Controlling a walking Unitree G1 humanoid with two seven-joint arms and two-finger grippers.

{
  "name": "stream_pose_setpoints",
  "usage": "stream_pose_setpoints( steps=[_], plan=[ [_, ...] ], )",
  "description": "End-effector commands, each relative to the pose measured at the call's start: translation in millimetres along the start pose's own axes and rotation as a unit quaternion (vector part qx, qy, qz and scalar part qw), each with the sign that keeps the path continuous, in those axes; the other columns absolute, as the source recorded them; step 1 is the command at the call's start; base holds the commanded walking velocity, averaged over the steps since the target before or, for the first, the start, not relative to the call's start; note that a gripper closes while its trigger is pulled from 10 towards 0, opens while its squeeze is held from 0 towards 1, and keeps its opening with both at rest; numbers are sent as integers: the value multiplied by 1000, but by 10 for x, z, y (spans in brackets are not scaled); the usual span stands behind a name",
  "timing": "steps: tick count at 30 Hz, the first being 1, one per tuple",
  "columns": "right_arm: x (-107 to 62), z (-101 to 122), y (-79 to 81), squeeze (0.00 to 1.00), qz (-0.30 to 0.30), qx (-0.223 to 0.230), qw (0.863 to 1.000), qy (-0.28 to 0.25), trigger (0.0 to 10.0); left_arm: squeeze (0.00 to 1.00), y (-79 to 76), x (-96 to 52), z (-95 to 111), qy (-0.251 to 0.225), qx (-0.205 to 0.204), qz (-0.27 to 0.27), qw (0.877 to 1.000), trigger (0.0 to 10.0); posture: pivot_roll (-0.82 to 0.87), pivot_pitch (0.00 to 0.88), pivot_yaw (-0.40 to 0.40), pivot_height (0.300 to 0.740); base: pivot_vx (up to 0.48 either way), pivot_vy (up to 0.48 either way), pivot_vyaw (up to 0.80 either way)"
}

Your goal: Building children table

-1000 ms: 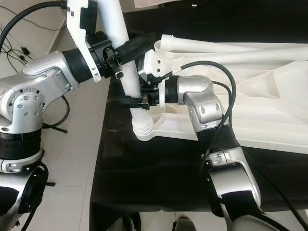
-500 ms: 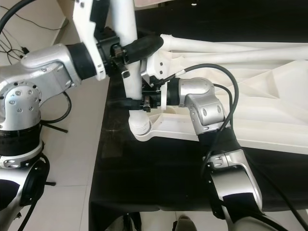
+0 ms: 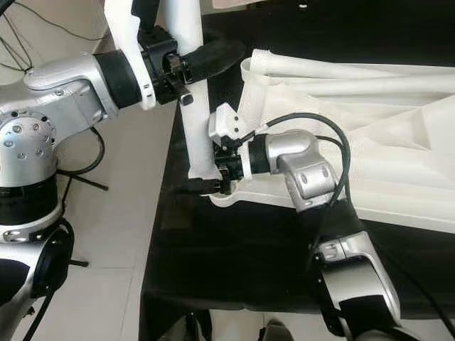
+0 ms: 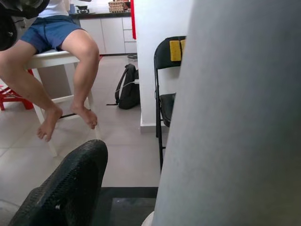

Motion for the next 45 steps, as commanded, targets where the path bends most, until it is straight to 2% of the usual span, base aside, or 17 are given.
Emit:
stream_pose_setpoints(
  steps=[1, 3, 9, 10, 11, 12, 18, 28, 29, 30, 34, 38, 44, 45],
  plan=[
    [288, -65, 118, 0, 50, 32, 998, 6, 10000, 0, -243, 55, 283, -66, 23, -70, 995, 0, -7, 230, 166, 740, 0, 0, 0],
    [304, 3, 98, 0, 46, 47, 998, -21, 10000, 0, -243, 58, 287, -68, 24, -71, 995, 0, -7, 231, 166, 740, 0, 0, 0],
    [325, 104, 87, 0, 47, 71, 995, -54, 10000, 0, -253, 63, 282, -67, 28, -78, 994, 0, -6, 233, 164, 740, 0, 0, 0],
    [329, 110, 81, 0, 45, 73, 995, -54, 4588, 0, -254, 63, 281, -66, 29, -78, 994, 0, -6, 233, 164, 740, 0, 0, 0],
    [337, 111, 69, 0, 41, 77, 995, -52, 4588, 0, -254, 63, 281, -66, 30, -79, 994, 0, -7, 234, 163, 740, 0, 0, 0],
    [345, 111, 56, 0, 36, 81, 995, -49, 0, 0, -251, 65, 283, -66, 30, -80, 994, 0, -7, 235, 163, 740, 0, 0, 0],
    [352, 109, 47, 0, 30, 74, 996, -36, 0, 0, -238, 71, 295, -67, 31, -83, 994, 0, -8, 235, 161, 740, 0, 0, 0],
    [372, 168, -3, 0, 4, 67, 997, -50, 0, 0, -225, 71, 312, -72, 42, -80, 993, 0, -6, 238, 160, 740, 0, 0, 0],
    [376, 166, -13, 0, -1, 65, 997, -51, 0, 0, -221, 69, 317, -72, 47, -77, 993, 3373, -6, 238, 160, 740, 0, 0, 0],
    [377, 165, -26, 0, -9, 65, 996, -54, 0, 1000, -186, 62, 325, -75, 40, -66, 994, 10000, -5, 238, 160, 740, 0, 0, 0],
    [373, 170, -49, 0, -25, 68, 995, -64, 0, 1000, -105, 44, 340, -81, 27, -37, 996, 10000, -6, 239, 159, 740, 0, 0, 0],
    [315, 196, -132, 0, -70, 68, 991, -89, 0, 1000, 38, 17, 385, -99, 6, -1, 995, 10000, -7, 240, 158, 740, 0, 0, 0],
    [205, 203, -223, 0, -108, 71, 986, -106, 0, 1000, 140, -16, 417, -100, 24, 30, 994, 10000, -1, 241, 154, 740, 0, 0, 0],
    [119, 210, -291, 0, -139, 72, 980, -120, 0, 1000, 334, -244, 459, -104, 43, 64, 992, 10000, 3, 239, 149, 740, 0, 0, 0]
  ],
)
Point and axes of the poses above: a point about 5 cm out from each wrist's last joint towards the gripper, its own x axis pointing out of the wrist towards the gripper, its own z axis along the axis of the wrist's last joint, y = z × x, the point moved 1 cm from there along x, pointing out of the wrist towards the gripper, and after that the axes turned 13 degrees about x, right-handed, at the moved point
